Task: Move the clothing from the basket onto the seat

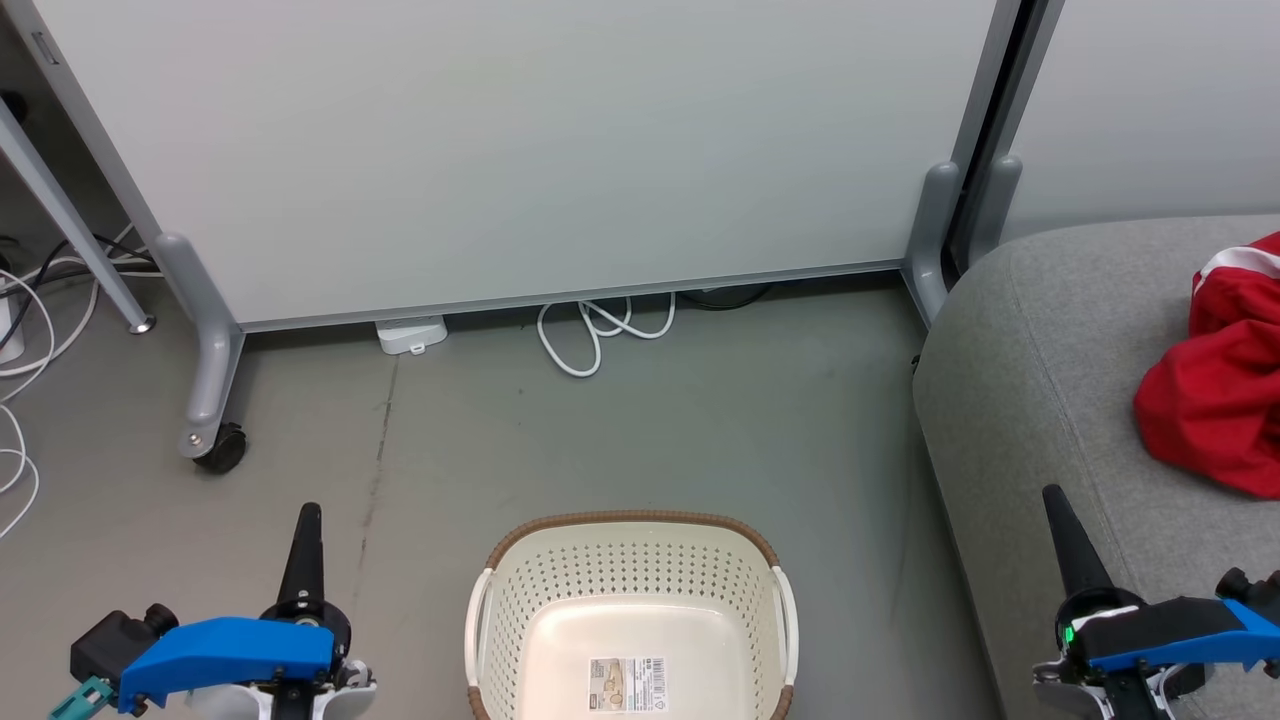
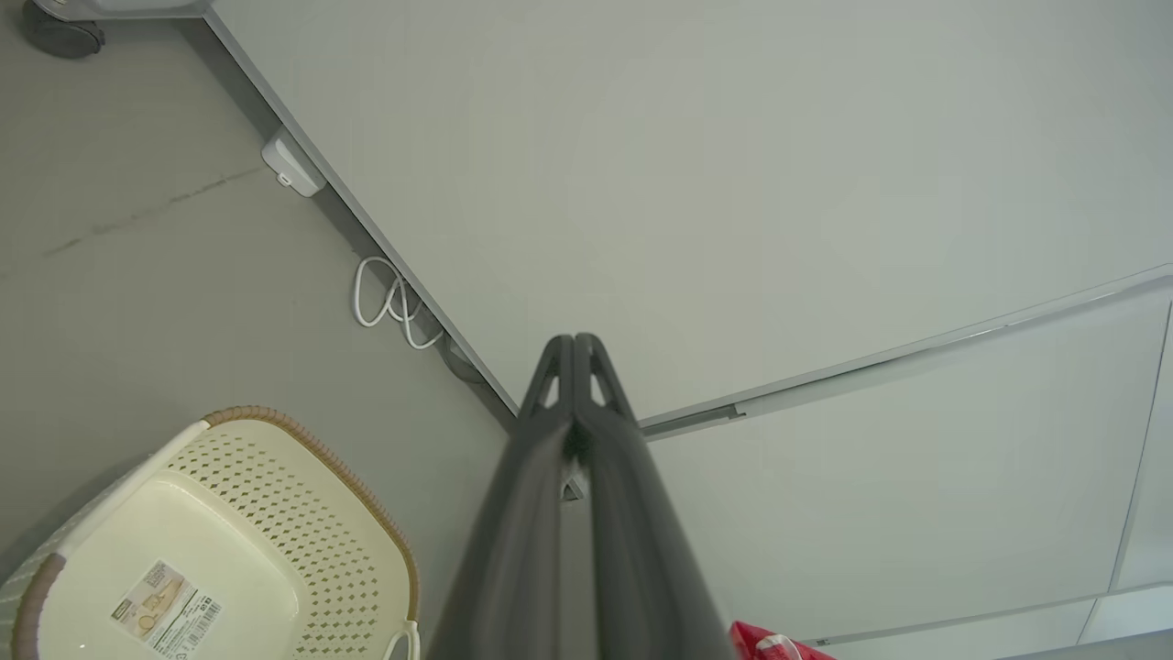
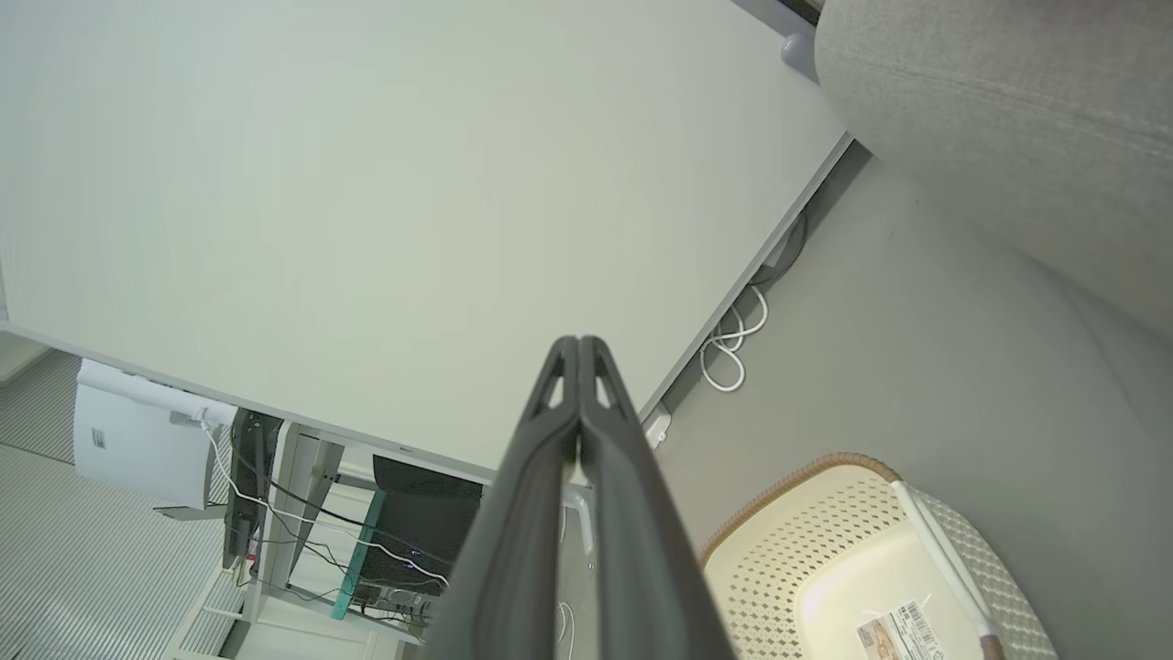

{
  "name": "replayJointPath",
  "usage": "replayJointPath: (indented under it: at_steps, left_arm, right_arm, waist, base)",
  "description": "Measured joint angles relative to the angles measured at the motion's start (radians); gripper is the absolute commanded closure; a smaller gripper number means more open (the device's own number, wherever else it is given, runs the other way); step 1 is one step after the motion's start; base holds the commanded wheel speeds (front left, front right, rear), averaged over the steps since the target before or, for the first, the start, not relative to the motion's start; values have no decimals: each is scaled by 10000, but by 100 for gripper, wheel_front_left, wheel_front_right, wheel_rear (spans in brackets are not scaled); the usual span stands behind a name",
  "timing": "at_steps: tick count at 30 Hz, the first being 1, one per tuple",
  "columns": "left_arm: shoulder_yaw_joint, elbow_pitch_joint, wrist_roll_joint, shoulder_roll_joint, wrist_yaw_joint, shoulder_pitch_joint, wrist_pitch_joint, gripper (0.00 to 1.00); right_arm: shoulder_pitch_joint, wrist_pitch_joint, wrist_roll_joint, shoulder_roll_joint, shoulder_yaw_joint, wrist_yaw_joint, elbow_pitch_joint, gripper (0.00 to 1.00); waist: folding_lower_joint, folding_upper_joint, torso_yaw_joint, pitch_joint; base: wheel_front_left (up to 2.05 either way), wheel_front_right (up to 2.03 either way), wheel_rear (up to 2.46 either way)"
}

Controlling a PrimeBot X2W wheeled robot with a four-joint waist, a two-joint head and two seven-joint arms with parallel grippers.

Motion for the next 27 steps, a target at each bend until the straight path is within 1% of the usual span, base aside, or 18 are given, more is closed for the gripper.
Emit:
replayJointPath:
  at_steps: [14, 27]
  left_arm:
    - [297, -180, -1198, -58, 0, -121, 359, 100]
    - [489, -313, -2048, -105, 0, -158, 637, 100]
  right_arm:
    - [-84, 207, 1461, 2, -48, 0, -52, 100]
    - [-121, 368, 2474, 4, -73, 0, -86, 100]
  waist:
    - [0, 0, -33, 2]
    - [0, 0, -60, 5]
  base:
    - [0, 0, 0]
    - [0, 0, 0]
